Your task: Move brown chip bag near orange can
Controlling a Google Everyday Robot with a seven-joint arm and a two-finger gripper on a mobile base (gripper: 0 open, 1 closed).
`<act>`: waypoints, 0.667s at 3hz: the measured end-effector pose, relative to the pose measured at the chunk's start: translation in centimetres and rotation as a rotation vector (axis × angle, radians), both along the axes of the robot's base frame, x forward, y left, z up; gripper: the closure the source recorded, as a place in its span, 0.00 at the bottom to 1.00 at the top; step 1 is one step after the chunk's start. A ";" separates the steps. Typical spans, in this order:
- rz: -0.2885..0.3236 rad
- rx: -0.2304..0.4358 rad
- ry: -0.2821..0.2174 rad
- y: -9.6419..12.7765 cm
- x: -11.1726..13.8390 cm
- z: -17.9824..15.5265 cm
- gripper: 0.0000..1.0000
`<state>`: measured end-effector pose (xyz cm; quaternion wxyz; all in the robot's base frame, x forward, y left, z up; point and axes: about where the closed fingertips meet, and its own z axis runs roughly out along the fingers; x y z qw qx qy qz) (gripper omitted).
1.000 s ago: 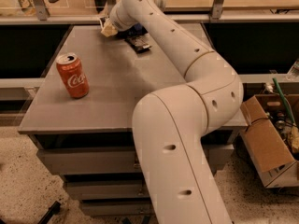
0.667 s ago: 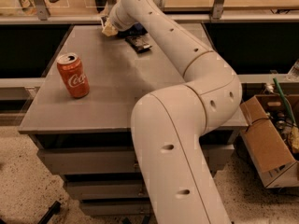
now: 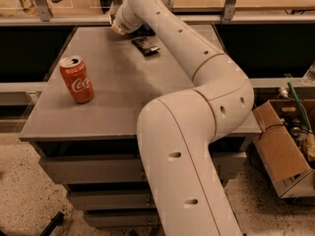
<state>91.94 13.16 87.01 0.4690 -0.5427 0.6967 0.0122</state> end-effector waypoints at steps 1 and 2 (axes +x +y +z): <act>0.002 -0.005 0.002 0.0 0.0 0.0 0.94; 0.003 -0.007 0.002 -0.1 0.0 -0.1 1.00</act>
Offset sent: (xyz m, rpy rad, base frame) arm 0.0018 -0.0059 0.0078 -0.0077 -0.0058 -0.0010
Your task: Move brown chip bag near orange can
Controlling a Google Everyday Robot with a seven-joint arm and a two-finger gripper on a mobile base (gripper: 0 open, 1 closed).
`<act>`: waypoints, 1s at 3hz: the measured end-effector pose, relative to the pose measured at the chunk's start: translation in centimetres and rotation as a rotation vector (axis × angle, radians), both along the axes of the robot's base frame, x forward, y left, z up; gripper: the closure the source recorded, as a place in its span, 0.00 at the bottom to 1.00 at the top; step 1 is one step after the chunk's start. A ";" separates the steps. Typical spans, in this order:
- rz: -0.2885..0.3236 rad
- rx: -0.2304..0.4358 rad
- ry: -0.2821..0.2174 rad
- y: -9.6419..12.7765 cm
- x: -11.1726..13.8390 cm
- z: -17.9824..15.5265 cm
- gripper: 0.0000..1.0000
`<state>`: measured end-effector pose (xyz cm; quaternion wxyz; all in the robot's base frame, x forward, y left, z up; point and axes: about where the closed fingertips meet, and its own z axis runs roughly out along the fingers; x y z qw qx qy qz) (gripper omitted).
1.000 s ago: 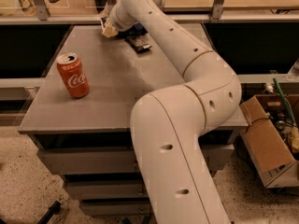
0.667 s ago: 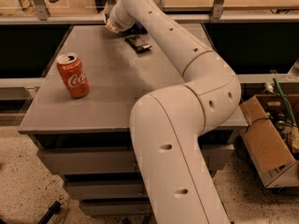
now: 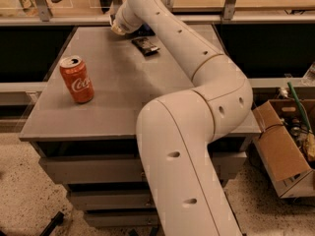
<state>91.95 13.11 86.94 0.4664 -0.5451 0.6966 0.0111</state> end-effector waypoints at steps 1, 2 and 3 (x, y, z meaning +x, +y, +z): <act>-0.018 0.025 -0.022 -1.3 -0.4 1.2 1.00; -0.036 0.075 -0.057 -3.7 -2.4 3.4 1.00; -0.048 0.131 -0.090 -5.9 -5.1 5.3 1.00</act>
Offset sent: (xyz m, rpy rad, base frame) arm -0.0737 -0.0730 0.0575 0.1409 -0.1092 -0.0626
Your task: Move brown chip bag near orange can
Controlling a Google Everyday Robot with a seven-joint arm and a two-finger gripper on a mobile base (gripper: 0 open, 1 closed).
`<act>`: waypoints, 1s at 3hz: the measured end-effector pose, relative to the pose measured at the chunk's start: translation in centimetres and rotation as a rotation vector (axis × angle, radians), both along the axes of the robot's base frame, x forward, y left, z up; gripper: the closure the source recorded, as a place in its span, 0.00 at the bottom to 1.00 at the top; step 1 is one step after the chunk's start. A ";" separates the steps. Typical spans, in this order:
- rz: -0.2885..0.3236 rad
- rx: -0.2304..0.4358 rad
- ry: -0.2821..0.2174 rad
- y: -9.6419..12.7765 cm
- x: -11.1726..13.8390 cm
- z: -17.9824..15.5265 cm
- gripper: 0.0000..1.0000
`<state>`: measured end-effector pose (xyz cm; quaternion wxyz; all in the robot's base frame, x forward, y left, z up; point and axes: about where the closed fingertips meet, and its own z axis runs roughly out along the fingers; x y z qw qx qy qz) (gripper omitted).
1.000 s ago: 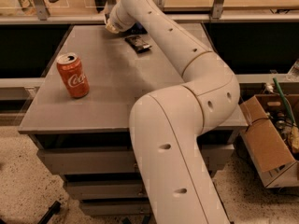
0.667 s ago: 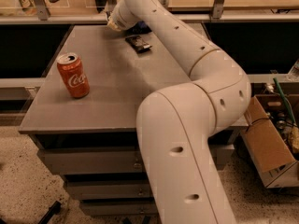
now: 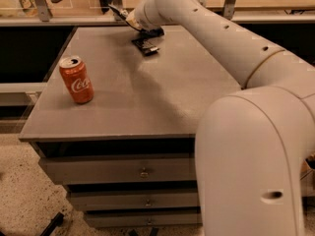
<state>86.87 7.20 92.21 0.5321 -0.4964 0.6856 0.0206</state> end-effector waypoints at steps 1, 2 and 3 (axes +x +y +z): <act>-0.006 0.057 -0.023 -1.9 -2.8 1.7 1.00; -0.002 0.119 -0.034 -3.8 -5.7 3.1 1.00; 0.043 0.224 0.005 -6.1 -7.9 3.3 1.00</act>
Offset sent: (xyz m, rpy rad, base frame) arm -0.0921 -0.0690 0.0522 0.2007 -0.0497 -0.0039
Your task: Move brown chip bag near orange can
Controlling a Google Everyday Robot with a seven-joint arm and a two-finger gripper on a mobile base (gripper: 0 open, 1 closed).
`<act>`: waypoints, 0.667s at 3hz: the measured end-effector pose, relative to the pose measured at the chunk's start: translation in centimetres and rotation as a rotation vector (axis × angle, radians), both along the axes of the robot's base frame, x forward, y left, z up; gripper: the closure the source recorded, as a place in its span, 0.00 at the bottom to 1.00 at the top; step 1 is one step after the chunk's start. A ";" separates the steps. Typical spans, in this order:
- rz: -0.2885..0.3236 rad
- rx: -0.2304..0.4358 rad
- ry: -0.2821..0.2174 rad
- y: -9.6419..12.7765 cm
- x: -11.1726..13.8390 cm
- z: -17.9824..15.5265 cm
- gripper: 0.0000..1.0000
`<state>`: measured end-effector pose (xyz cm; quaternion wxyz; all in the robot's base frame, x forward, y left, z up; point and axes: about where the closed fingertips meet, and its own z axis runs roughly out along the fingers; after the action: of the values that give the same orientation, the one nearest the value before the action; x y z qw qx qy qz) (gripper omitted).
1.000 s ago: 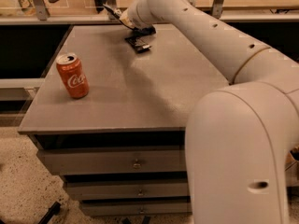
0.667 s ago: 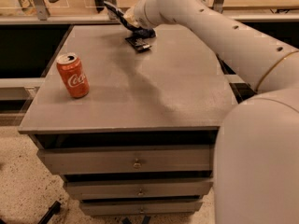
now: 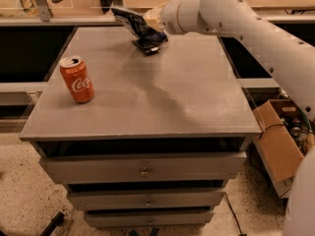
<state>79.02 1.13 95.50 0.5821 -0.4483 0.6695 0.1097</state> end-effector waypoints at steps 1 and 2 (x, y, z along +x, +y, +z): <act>0.065 0.110 0.037 -1.6 -3.5 1.2 1.00; 0.116 0.196 0.066 -2.8 -7.4 2.5 1.00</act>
Offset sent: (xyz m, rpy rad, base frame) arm -0.1289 -0.0525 0.0465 0.3170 0.1028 0.1736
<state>71.60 -1.69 98.05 0.5936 -0.4233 0.6472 0.2227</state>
